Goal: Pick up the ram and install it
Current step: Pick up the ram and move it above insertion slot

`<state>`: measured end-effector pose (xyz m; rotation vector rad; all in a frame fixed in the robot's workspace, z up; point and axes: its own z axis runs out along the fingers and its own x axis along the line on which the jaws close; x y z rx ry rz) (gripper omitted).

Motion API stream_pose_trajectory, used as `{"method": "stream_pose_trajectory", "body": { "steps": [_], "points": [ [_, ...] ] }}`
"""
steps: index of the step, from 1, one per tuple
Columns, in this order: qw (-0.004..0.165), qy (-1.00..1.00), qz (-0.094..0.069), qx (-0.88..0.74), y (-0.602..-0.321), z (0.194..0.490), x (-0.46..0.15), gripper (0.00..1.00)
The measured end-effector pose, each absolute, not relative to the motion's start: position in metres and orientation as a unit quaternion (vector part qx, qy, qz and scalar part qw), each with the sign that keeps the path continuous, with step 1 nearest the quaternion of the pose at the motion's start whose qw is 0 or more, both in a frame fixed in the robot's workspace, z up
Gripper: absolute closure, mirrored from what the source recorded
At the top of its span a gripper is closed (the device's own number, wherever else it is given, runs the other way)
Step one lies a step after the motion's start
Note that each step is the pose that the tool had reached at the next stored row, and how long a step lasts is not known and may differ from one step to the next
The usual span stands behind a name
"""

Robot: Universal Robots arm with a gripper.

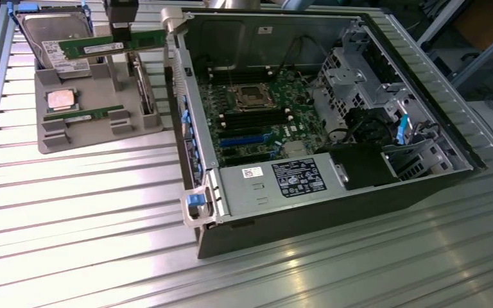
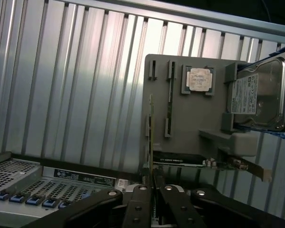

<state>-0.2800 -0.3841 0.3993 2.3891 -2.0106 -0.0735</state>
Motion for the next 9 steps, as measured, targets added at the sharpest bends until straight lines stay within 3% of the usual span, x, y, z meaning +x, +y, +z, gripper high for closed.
{"method": "stream_pose_trajectory", "body": {
  "steps": [9],
  "points": [
    [0.009, -0.644, -0.024, 0.765, -0.384, 0.399, -0.258, 0.87]
  ]
}}
